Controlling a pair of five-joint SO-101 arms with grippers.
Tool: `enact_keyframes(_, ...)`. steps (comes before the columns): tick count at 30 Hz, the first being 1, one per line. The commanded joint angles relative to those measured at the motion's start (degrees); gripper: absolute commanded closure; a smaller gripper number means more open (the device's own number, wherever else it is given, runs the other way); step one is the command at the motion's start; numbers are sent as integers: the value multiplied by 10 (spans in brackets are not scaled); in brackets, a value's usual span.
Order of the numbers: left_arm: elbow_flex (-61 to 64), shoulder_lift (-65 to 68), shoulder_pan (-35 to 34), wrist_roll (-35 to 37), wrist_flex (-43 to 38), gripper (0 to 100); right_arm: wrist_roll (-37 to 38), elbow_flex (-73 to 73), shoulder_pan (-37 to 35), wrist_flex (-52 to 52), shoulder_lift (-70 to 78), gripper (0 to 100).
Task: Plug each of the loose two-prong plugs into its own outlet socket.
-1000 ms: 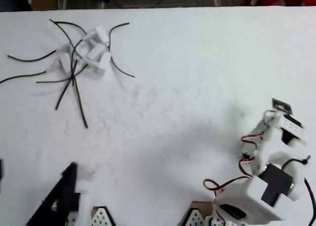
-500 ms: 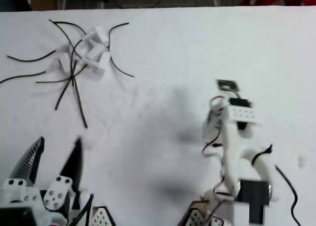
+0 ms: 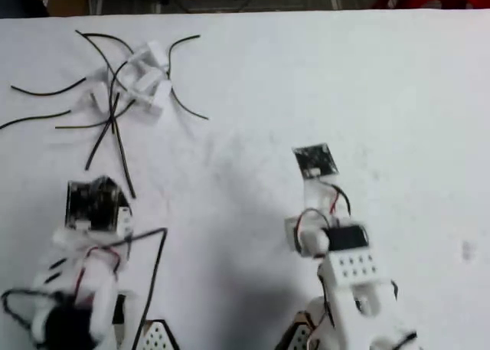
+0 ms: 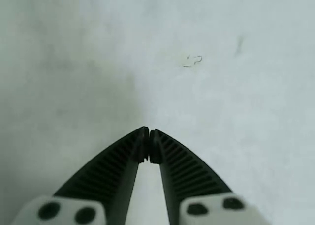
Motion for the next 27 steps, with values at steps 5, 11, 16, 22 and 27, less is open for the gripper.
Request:
enact_keyframes(5, 136, 4, -17, 148, -43, 973, 60, 133, 40, -15, -205, 981)
enact_keyframes(11, 239, 4, -65, 105, -42, 973, 164, 218, 40, 32, -364, 981)
enact_keyframes(16, 236, 4, -77, 102, 6, 975, 170, 215, 42, 141, -462, 981)
enact_keyframes(22, 240, 7, -74, 101, 27, 976, 166, 215, 100, 149, -449, 981)
enact_keyframes(27, 240, 5, -74, 101, 40, 976, 170, 215, 145, 157, -449, 981)
